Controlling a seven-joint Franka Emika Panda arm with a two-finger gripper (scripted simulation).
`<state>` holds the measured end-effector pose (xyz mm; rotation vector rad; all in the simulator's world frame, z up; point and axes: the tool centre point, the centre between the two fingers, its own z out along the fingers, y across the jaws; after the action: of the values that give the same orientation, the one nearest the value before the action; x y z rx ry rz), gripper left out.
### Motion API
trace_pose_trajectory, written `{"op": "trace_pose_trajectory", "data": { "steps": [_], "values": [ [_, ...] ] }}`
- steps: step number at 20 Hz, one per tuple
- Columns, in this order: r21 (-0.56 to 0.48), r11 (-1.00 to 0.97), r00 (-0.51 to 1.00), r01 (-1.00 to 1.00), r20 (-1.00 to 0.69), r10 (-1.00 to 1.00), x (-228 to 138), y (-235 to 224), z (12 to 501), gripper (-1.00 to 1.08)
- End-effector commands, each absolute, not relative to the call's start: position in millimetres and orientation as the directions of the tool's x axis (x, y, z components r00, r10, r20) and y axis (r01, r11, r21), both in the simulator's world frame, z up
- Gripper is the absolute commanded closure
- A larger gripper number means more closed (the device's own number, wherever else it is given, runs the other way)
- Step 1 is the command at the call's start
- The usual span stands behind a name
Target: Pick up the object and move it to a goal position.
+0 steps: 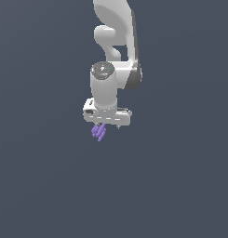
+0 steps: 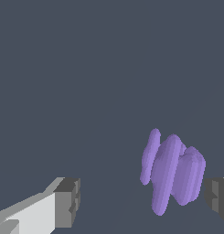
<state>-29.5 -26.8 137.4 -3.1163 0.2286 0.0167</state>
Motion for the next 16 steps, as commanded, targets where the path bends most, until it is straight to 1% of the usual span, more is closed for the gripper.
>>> {"op": "trace_pose_trajectory", "data": {
  "steps": [1, 8, 16],
  "values": [
    [-0.011, -0.976, 0.976, -0.217, -0.009, -0.217, -39, -45, 126, -0.92],
    [-0.001, -0.941, 0.941, -0.339, -0.001, -0.339, -59, -77, 107, -0.92],
    [0.0, -0.936, 0.936, -0.352, -0.001, -0.352, -62, -80, 102, -0.92]
  ]
}}
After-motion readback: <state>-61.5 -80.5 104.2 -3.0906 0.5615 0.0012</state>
